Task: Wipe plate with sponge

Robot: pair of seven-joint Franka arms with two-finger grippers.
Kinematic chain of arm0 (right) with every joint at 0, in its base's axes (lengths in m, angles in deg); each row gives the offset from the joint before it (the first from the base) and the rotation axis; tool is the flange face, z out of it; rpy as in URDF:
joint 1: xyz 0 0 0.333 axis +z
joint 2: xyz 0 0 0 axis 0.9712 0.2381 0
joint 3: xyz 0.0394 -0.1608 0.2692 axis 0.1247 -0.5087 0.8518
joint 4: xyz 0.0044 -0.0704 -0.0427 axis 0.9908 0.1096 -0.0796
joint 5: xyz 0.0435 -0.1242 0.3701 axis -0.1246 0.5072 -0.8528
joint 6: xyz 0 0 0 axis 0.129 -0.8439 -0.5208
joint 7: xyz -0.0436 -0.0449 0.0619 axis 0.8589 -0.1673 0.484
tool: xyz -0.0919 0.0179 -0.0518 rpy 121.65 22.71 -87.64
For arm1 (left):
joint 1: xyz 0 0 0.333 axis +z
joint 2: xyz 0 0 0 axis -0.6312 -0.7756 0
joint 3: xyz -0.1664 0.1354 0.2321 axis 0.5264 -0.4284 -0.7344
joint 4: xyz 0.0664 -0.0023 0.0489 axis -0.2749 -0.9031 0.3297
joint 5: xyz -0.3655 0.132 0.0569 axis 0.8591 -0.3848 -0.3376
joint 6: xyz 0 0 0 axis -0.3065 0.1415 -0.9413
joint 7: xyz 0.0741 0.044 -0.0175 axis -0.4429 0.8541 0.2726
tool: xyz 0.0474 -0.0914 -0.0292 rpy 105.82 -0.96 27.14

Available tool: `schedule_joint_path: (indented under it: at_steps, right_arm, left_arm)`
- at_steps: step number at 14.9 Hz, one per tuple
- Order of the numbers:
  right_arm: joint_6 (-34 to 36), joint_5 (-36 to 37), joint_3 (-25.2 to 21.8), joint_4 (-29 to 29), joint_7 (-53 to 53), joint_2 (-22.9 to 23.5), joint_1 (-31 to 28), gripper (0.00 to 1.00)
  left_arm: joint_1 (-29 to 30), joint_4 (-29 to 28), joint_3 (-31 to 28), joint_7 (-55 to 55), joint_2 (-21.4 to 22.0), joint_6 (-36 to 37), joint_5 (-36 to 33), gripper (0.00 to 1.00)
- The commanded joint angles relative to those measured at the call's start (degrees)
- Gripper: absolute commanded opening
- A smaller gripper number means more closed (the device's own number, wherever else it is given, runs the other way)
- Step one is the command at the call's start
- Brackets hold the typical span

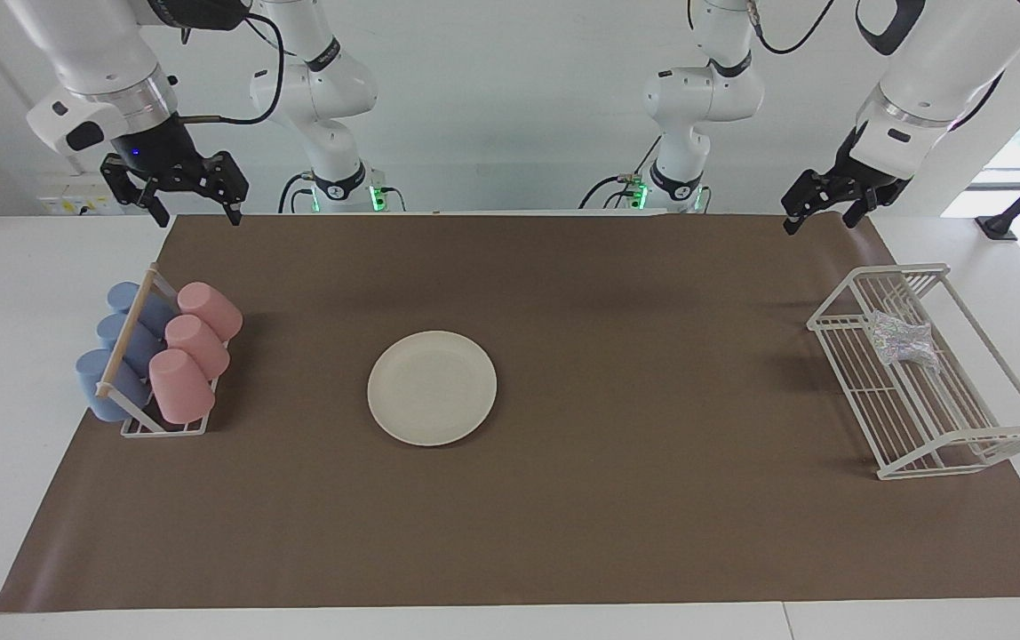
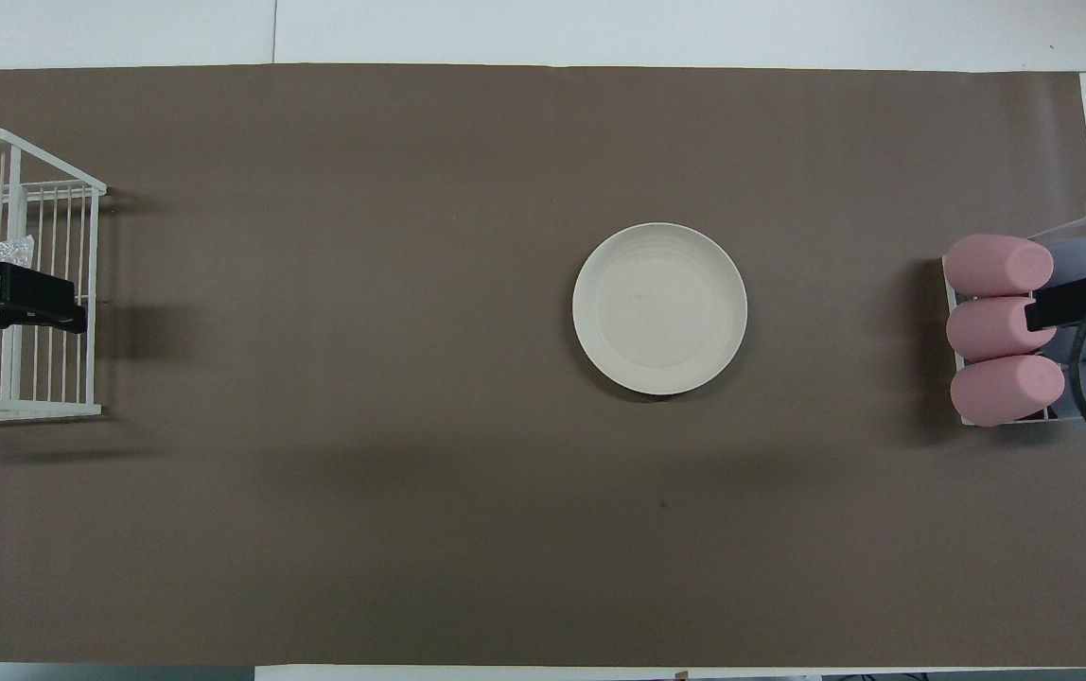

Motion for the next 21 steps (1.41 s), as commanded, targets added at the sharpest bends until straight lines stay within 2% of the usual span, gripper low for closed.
schedule_joint_path:
  at_steps: [1, 5, 9, 12, 16, 19, 21]
  right_arm:
    - [-0.4, 0.2, 0.3, 0.2, 1.3, -0.6, -0.2, 1.0]
    - [-0.2, 0.2, 0.3, 0.2, 1.1, -0.6, -0.1, 1.0]
    - [0.8, 0.2, 0.6, 0.8, -8.8, -1.0, -0.1, 1.0]
    - [0.8, 0.2, 1.4, 1.0, -16.1, -1.1, -0.1, 1.0]
    - [0.4, 0.2, 2.7, 1.2, -32.1, -1.2, -0.1, 1.0]
    - [0.7, 0.1, 5.1, 1.3, -45.9, -1.3, -0.1, 1.0]
    - [0.9, 0.1, 6.8, 1.3, -60.0, -1.5, -0.1, 1.0]
  left_arm:
    - [0.4, 0.2, 0.2, -0.7, 0.2, -0.3, -0.8, 1.0]
    - [0.9, -0.2, 0.0, -0.3, 0.3, -1.2, -0.4, 1.0]
    - [1.1, -2.6, 0.1, 0.2, 1.3, -2.9, -1.0, 1.0]
    - [-1.2, -4.7, 0.7, 3.6, 1.1, -4.2, -13.2, 1.0]
    - [-3.9, -5.7, 0.7, 3.7, -2.3, -5.2, -23.2, 1.0]
    - [-4.2, -6.1, 0.7, 4.6, -6.9, -7.2, -30.9, 1.0]
    - [-6.0, -6.0, 0.7, 11.1, -12.7, -9.7, -38.5, 1.0]
